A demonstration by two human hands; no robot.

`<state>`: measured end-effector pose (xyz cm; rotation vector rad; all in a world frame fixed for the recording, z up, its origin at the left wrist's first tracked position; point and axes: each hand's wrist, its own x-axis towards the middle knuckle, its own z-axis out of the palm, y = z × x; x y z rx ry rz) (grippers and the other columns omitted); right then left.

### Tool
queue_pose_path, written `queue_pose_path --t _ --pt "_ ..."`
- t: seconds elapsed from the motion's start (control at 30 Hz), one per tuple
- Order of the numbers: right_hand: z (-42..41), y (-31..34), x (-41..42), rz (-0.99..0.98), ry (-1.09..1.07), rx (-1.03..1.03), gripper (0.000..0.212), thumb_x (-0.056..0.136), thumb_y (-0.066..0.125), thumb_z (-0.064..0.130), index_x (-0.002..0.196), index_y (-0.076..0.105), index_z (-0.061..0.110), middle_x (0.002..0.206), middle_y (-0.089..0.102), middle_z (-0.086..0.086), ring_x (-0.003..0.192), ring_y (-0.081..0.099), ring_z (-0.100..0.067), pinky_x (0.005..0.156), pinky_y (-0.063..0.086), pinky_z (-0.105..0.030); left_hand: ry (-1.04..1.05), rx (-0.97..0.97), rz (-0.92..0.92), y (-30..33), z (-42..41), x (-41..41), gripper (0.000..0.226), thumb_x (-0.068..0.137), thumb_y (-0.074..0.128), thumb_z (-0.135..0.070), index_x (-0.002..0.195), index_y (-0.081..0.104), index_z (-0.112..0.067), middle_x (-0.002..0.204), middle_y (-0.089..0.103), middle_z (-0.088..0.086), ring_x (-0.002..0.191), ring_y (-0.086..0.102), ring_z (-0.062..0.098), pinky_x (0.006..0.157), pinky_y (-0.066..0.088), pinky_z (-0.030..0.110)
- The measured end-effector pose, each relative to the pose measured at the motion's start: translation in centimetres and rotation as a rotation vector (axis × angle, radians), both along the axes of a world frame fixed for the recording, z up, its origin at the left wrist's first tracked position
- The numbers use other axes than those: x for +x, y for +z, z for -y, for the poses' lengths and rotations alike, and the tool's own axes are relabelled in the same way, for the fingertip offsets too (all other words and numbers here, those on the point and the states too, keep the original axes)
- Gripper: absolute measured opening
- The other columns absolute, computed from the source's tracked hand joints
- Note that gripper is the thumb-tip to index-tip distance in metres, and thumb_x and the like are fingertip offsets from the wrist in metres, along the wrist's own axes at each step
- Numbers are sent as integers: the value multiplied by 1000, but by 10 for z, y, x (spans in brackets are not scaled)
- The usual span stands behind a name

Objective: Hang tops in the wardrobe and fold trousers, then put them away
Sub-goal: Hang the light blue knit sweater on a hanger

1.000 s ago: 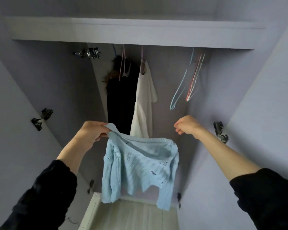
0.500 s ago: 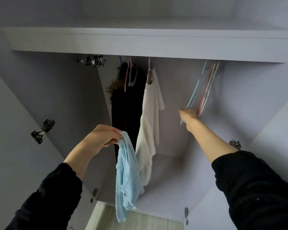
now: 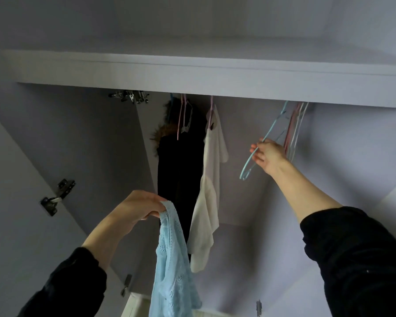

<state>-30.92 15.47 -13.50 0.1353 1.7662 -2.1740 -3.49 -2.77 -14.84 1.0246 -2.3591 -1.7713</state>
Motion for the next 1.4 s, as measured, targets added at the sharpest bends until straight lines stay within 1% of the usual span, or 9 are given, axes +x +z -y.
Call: queue_pose_path --t 0.13,0.3,0.43,0.67,0.8,0.9,1.1,1.2,1.4 --pt "-6 7 3 -70 -5 -6 23 92 49 1 90 55 23 70 64 8 67 56 -5 61 40 -19 -19 3 -15 5 -2 -4 23 79 61 5 74 73 -13 62 70 0 53 61 2 53 30 21" --pt "-26 -4 27 -110 150 17 23 93 48 1 96 56 22 97 66 3 67 67 -4 62 38 -20 -49 -1 -26 9 -13 -8 19 82 59 4 86 73 -9 76 71 7 63 62 9 56 30 22" --pt "-44 -31 55 -77 251 -13 25 94 46 0 110 53 18 99 68 4 71 70 -5 65 42 -20 -54 0 -31 8 -19 -7 18 84 58 4 89 72 -7 79 70 9 64 61 9 55 31 20" --pt "-76 -90 113 4 322 -148 16 91 53 6 94 58 20 97 74 0 87 70 -16 79 44 -30 -72 -7 -41 9 -15 2 18 84 58 5 86 71 -8 75 71 7 58 63 4 52 31 18" --pt "-73 -79 112 4 186 -131 9 94 51 30 101 56 25 79 70 2 77 67 -13 75 44 -30 -87 -14 -52 9 -12 10 19 84 58 6 82 71 -9 67 71 2 54 62 1 54 28 21" --pt "-76 -78 116 -60 115 97 31 97 39 46 99 56 19 72 60 -3 70 61 -17 72 44 -30 -92 -10 -45 8 -11 15 18 84 58 5 86 71 -8 76 72 8 58 63 5 55 30 21" --pt "-90 -84 132 -128 296 349 50 99 31 47 89 68 15 57 54 -1 52 51 -12 58 39 -23 -22 7 0 0 -7 21 13 84 59 3 87 70 -5 71 71 7 54 64 3 49 25 20" --pt "-89 -82 132 -276 216 466 54 97 39 48 74 71 11 38 36 3 38 32 -11 49 30 -23 78 -17 32 -6 -2 23 12 85 58 0 77 65 -5 58 67 3 51 63 6 45 20 20" --pt "-94 -78 137 -333 136 387 63 96 42 49 57 62 4 33 24 5 33 25 -10 41 25 -18 233 -25 117 -19 6 29 17 85 57 -12 68 56 -11 41 57 -4 38 56 6 50 23 26"
